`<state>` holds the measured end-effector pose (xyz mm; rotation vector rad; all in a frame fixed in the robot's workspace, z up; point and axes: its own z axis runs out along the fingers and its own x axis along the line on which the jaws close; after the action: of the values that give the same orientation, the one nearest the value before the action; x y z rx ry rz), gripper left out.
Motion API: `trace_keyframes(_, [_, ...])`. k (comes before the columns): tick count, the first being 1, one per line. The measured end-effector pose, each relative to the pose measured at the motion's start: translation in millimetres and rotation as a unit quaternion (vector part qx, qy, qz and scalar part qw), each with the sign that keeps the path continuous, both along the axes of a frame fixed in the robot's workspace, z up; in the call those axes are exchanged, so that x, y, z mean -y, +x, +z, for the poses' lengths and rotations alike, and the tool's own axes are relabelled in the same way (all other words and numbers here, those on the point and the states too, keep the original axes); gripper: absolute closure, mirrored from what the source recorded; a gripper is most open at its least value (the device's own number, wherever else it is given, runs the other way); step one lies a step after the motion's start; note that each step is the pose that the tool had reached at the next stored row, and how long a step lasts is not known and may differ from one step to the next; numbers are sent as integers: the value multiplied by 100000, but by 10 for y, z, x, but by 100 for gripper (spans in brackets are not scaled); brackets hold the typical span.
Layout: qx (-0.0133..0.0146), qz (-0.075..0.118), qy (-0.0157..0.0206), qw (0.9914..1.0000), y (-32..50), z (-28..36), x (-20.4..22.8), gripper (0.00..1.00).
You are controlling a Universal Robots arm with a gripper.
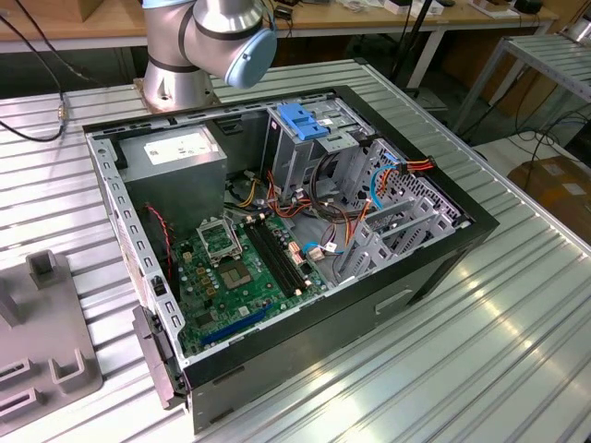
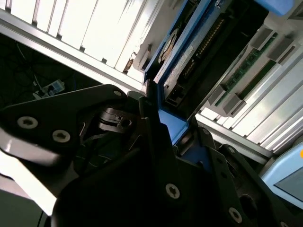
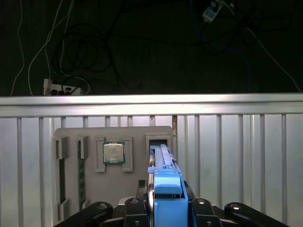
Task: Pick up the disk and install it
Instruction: 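Pick up the disk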
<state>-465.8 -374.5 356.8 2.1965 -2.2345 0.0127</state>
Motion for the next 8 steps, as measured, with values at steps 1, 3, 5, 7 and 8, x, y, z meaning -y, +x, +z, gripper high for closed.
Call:
trace_keyframes(1, [0,0,-1,100000,0,12,0,63])
trace_keyframes(3, [1,2,0,100000,0,46,0,63])
trace_keyframes(5, [6,1,2,100000,0,75,0,63])
trace_keyframes(7, [-1,0,0,100000,0,107,0,63])
trace_keyframes(8, [-2,0,-2,100000,0,125,0,63])
